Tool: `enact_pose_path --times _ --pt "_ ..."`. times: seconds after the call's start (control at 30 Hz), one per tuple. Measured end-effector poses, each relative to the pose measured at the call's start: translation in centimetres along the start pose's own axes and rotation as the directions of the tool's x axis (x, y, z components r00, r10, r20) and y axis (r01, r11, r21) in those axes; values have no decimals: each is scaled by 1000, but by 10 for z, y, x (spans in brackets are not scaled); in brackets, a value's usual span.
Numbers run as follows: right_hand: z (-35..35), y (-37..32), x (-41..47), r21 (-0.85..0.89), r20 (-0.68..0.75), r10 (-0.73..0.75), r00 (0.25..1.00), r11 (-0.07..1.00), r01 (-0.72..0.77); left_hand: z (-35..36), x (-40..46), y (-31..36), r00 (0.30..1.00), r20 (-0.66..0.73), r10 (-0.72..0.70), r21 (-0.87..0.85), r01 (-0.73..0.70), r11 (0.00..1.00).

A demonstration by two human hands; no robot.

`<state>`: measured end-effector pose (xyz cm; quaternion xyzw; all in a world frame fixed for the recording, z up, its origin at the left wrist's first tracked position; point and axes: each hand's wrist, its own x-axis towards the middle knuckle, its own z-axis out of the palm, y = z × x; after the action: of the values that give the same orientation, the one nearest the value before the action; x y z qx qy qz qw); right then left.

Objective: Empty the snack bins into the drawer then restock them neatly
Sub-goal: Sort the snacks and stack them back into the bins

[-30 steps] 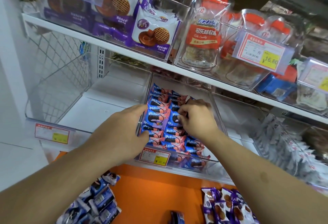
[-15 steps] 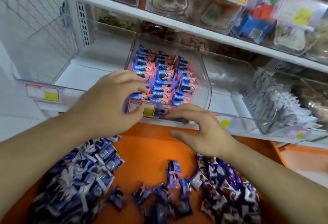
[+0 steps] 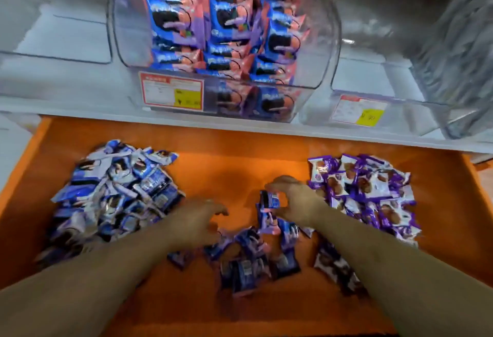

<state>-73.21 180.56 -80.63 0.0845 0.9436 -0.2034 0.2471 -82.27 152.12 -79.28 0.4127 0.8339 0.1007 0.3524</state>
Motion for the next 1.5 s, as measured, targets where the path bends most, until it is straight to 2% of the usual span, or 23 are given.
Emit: enact_pose_path --times 0.17,0.27,0.33,0.4,0.47,0.57,0.67,0.8,0.9,1.03,1.17,1.23,1.5 --pt "35 20 34 1 97 11 995 1000 -11 51 30 -24 992 128 -17 17 15 1000" --pt "44 17 38 -83 119 40 992 996 -31 62 37 -27 988 149 -31 -77 42 996" --pt "40 11 34 -74 92 53 994 996 -46 62 35 -25 990 123 -70 -180 92 979" --pt "26 1 28 44 104 74 992 996 -79 51 30 -23 988 87 -126 -283 146 948" --pt "3 -14 20 233 147 127 981 959 -159 28 20 -18 983 50 -176 -354 183 917" --pt "-43 -48 2 470 240 187 953 836 -283 -17 -1 -8 976 16 -218 -403 206 892" --pt "-87 -84 -27 685 325 93 941 663 -302 -64 -27 14 978 -10 -207 -507 173 845" --pt "-139 -122 -75 743 221 13 975 646 -177 -120 -70 49 982 -76 -171 -598 92 796" --pt "-175 -143 -113 802 114 -9 993 592 -86 -158 -110 71 974 -153 -168 -640 32 768" --pt "-203 -163 -148 851 -116 46 992 520 76 -196 -155 83 950 -264 -168 -761 -98 641" --pt "-220 -186 -161 869 -273 6 962 430 243 -220 -175 89 893 -384 -235 -839 -231 493" --pt "-227 -197 -160 848 -318 -40 947 435 303 -232 -179 94 861 -437 -261 -851 -301 431" --pt "-238 -214 -145 782 -418 -103 903 466 415 -254 -185 93 821 -480 -308 -847 -342 408"
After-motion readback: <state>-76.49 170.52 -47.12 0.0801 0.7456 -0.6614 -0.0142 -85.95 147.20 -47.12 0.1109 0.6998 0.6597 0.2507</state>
